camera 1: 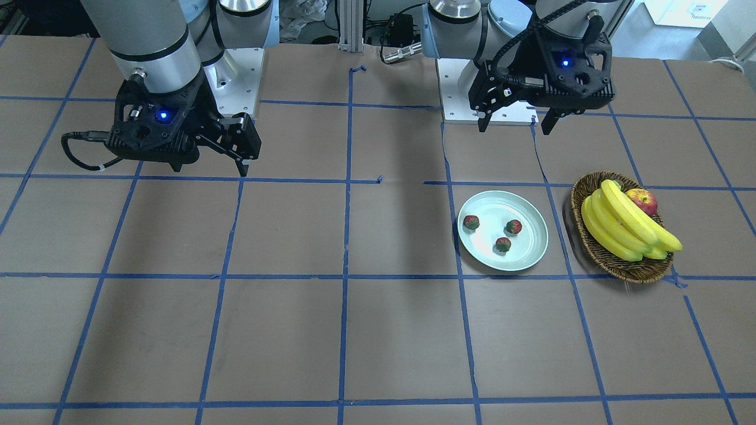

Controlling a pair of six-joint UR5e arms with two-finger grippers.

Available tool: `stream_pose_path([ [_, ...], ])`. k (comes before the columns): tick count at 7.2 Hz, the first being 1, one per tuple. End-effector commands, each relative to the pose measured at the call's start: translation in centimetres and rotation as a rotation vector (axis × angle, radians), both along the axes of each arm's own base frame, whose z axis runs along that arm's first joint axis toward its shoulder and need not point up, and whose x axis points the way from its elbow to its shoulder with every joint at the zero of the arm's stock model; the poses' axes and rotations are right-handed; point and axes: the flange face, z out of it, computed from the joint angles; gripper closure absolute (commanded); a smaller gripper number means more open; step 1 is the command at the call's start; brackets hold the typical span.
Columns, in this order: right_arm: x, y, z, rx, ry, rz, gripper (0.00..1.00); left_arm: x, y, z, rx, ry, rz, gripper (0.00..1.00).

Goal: Collect all strawberries into plate

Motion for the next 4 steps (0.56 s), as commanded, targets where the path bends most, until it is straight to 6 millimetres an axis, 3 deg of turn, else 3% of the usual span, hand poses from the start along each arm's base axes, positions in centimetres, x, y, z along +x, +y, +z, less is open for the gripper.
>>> stream_pose_path([
  [1, 0.0, 0.0, 0.1, -0.002, 0.0, 0.0, 0.0, -0.2, -0.4, -1.1, -0.054, -0.002, 0.005, 0.0],
  [4, -0.3, 0.4, 1.2, -0.007, 0.003, -0.001, 0.0, -0.3, -1.3, -1.1, -0.113, -0.004, -0.004, 0.0],
])
